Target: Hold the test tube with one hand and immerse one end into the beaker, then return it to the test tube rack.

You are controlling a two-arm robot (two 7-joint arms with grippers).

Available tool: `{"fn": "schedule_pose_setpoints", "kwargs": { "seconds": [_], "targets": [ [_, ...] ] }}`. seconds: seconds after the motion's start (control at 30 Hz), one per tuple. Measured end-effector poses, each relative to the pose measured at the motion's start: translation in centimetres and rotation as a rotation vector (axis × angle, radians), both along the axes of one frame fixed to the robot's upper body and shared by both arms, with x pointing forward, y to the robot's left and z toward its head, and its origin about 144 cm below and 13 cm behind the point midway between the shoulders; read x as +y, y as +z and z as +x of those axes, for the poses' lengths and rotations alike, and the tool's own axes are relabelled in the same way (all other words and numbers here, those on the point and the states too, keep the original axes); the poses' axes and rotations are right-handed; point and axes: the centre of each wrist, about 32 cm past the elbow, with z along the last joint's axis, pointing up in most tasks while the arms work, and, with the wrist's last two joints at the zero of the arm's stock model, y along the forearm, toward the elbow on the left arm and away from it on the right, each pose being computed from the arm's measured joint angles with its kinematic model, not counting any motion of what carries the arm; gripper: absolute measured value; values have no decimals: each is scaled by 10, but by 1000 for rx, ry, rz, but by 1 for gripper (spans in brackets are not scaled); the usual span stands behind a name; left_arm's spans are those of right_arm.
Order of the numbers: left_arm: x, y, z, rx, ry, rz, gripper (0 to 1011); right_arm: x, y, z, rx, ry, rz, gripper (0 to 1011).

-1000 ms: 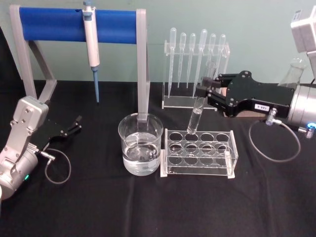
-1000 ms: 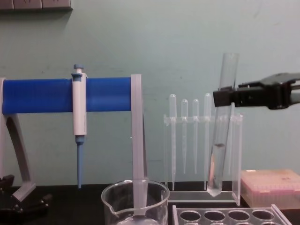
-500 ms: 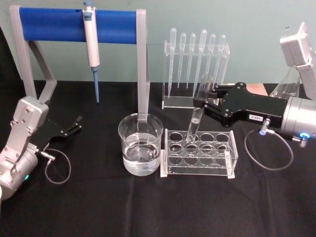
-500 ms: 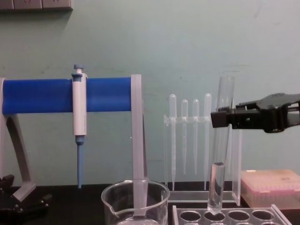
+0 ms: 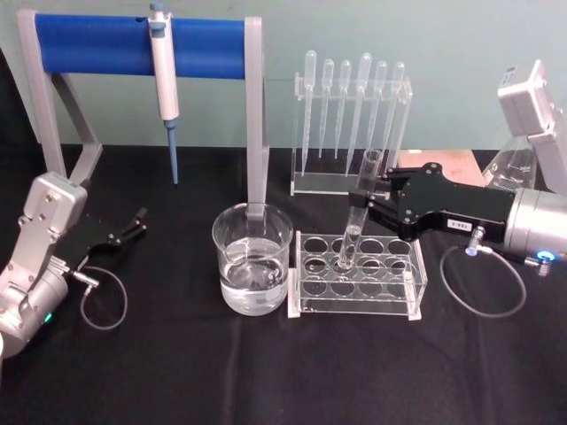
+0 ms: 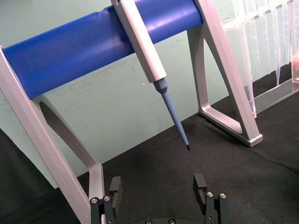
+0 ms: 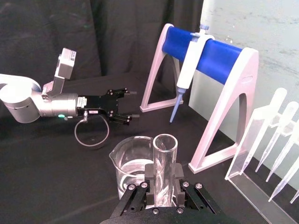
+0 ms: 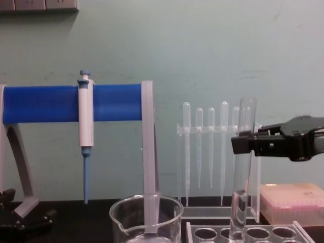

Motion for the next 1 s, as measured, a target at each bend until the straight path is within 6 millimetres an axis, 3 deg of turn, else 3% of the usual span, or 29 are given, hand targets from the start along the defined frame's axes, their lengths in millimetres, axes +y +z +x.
{"fn": "schedule_pose_setpoints", "kwargs": {
  "seconds": [1.0],
  "targets": [
    [0,0,0,0,0,0,1000,3,-23,3,19,0,-33,242]
  ]
}}
